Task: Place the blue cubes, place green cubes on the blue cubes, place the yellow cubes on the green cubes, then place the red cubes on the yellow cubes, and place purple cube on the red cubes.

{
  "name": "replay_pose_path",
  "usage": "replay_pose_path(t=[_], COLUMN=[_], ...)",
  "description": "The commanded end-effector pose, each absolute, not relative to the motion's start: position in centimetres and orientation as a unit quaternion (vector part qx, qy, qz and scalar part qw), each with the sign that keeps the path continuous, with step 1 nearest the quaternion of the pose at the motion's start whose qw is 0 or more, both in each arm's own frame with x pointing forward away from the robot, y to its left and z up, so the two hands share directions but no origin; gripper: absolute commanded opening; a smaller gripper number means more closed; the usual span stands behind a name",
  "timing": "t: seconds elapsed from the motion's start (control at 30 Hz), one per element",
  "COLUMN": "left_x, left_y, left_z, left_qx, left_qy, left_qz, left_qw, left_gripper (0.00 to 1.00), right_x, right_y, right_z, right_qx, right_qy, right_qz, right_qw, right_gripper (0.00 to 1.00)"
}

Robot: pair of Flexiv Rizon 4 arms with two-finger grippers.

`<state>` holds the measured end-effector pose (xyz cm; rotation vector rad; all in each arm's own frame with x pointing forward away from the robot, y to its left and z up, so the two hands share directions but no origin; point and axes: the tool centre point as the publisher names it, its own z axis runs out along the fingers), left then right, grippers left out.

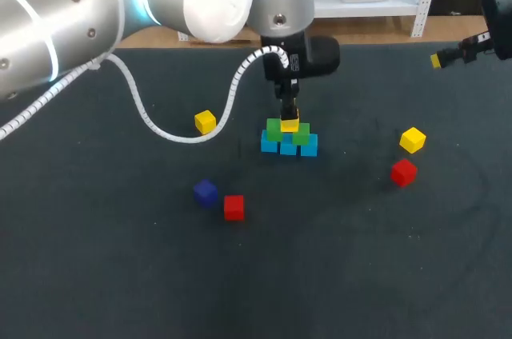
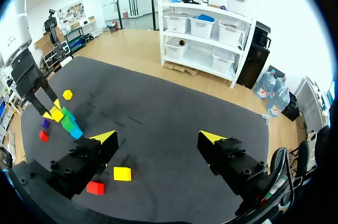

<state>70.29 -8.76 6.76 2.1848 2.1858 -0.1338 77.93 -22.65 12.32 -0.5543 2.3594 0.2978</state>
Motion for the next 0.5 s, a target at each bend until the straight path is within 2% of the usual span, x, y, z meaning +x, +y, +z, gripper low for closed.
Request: replay_pose_path(t=[0.03,0.5], left_x=[70.49,71.14], left_y=[-8.82,-8.57], left_z=[6.56,5.96], left_qx=[0.705,0.702], left_qy=[0.708,0.711], left_qz=[-0.042,-0.036], left_qw=[0.026,0.029], left_gripper=[0.00,0.00], right_x=[77.89,77.89], right_y=[-22.55,-22.55], right_z=[12.32,12.32], right_qx=[-0.212,-0.212], right_qy=[0.908,0.908], right_qz=[0.112,0.112], right_qw=[0.343,0.343], right_gripper=[1.00,1.00])
